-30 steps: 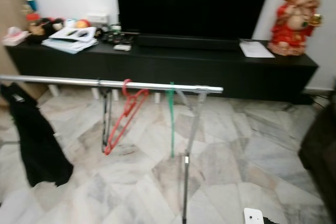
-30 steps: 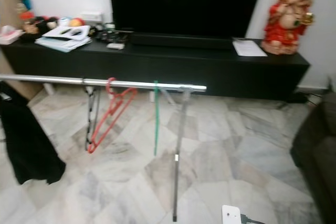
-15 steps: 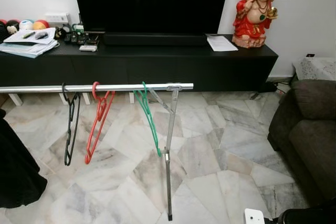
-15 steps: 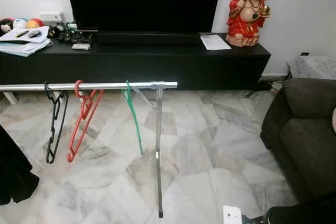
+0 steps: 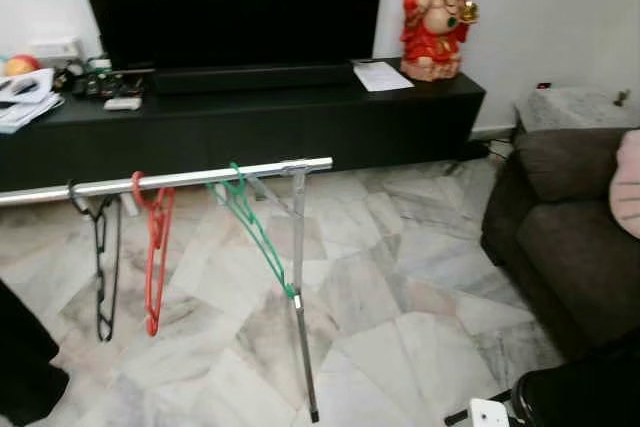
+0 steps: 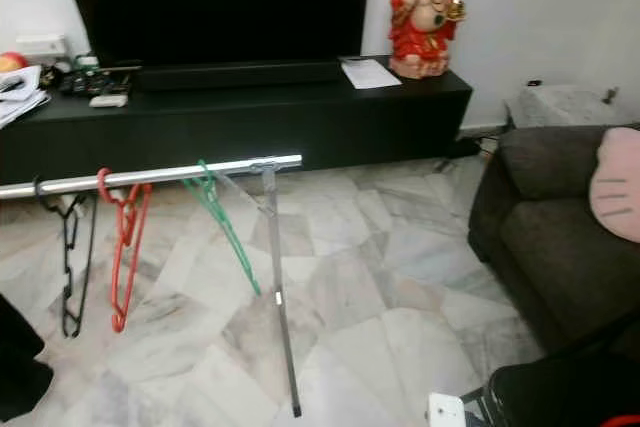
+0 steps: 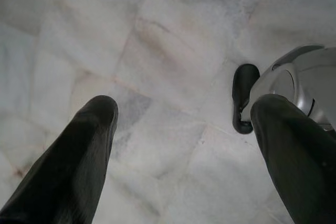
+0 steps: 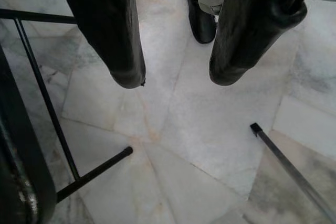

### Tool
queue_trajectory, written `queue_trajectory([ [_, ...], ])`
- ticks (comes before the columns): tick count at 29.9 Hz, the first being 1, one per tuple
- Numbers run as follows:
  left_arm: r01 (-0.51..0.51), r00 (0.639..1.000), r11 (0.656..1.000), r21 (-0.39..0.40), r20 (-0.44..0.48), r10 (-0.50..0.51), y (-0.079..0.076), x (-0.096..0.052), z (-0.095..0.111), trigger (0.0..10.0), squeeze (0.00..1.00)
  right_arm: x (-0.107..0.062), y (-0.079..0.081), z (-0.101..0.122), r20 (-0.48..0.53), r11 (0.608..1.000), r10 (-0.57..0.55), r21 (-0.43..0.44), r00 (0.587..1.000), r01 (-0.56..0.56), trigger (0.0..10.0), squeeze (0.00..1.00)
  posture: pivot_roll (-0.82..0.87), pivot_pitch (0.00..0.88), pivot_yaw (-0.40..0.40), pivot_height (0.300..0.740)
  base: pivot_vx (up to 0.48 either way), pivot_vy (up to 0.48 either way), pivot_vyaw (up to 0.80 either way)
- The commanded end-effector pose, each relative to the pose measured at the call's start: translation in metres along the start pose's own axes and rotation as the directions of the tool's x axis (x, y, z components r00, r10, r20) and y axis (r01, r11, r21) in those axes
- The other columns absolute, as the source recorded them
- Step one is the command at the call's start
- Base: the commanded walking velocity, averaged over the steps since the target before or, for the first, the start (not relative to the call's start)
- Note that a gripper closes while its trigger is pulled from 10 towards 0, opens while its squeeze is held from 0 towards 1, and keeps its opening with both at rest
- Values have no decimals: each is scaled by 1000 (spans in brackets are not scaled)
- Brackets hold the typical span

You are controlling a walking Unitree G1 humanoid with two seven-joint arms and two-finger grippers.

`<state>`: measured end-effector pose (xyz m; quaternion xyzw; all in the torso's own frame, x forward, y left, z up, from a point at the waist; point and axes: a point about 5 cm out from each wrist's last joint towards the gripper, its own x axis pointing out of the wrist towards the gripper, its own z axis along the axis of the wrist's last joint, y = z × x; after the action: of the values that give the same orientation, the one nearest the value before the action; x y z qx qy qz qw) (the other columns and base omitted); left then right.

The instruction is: Hang hanger

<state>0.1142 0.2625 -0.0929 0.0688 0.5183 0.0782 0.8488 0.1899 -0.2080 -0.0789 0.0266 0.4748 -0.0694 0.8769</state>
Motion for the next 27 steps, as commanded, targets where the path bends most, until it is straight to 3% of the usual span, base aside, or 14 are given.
queue_trajectory([
  [1,11,1000,1000,-1,-26,-11,-2,-1,-6,10000,0,0,1,0,-1,1000,1,16,1000,-1,10000,0,66,0,8,740,0,0,-725],
  [7,24,1000,1000,5,-19,-24,-11,1,-2,10000,0,0,1,0,-1,1000,1,21,1000,-1,10000,0,66,0,10,740,0,0,-719],
  [19,30,999,1000,8,-18,-29,-15,1,-1,10000,0,0,3,-1,0,1000,2,32,1000,-2,10000,0,64,0,15,740,0,0,-721],
  [24,31,999,999,9,-14,-31,-11,1,-3,10000,0,0,3,-1,0,999,1,40,1000,-1,10000,0,66,0,15,740,0,0,-720],
  [27,24,1000,1000,4,-12,-24,1,-1,-5,10000,0,0,3,-1,0,999,1,41,1000,-1,10000,0,67,0,15,740,0,0,-719],
])
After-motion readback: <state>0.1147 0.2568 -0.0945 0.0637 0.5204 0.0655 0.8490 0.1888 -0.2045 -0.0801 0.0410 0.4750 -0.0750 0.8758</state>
